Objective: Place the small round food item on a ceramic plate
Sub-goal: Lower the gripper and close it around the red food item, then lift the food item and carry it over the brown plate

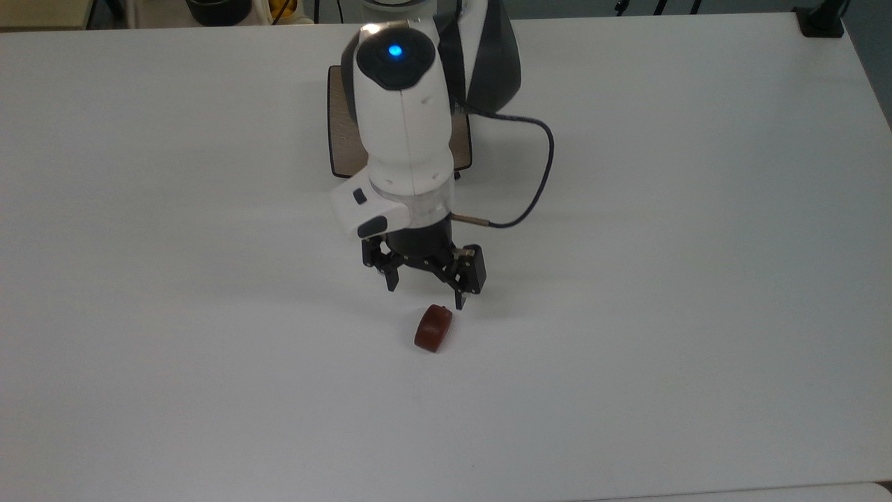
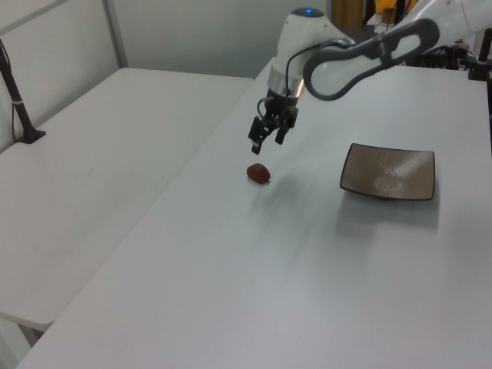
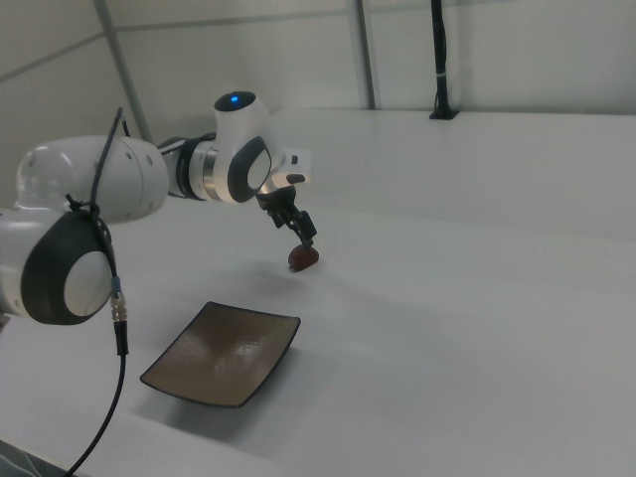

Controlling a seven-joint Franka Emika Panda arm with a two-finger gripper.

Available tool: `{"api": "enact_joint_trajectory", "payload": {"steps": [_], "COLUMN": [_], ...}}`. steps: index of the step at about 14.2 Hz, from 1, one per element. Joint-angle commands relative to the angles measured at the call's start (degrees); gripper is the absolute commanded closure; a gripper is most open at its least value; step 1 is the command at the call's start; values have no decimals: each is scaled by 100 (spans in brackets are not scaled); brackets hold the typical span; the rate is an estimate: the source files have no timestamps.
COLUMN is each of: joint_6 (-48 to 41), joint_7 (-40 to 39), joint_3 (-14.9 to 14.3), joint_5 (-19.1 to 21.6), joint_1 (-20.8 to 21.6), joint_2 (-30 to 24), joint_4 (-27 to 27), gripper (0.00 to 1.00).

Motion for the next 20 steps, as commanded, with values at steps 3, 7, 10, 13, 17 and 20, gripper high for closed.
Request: {"api": "enact_joint_trajectory", "payload": {"steps": [3, 7, 10, 13, 17, 20], "joint_6": [393, 421, 412, 333, -43, -510], "joint_7": [762, 920, 912, 824, 368, -500], "joint_3": [-1, 8, 8, 69, 210, 236], "joint_5": [-764, -1046, -1020, -958, -896, -477], "joint_1": [206, 215, 180, 92, -57, -58], "joint_2": [912, 1099, 924, 230, -736, -1886], "joint_4": [736, 825, 738, 107, -886, -2072], "gripper": [0, 60, 81, 80, 79, 79]}}
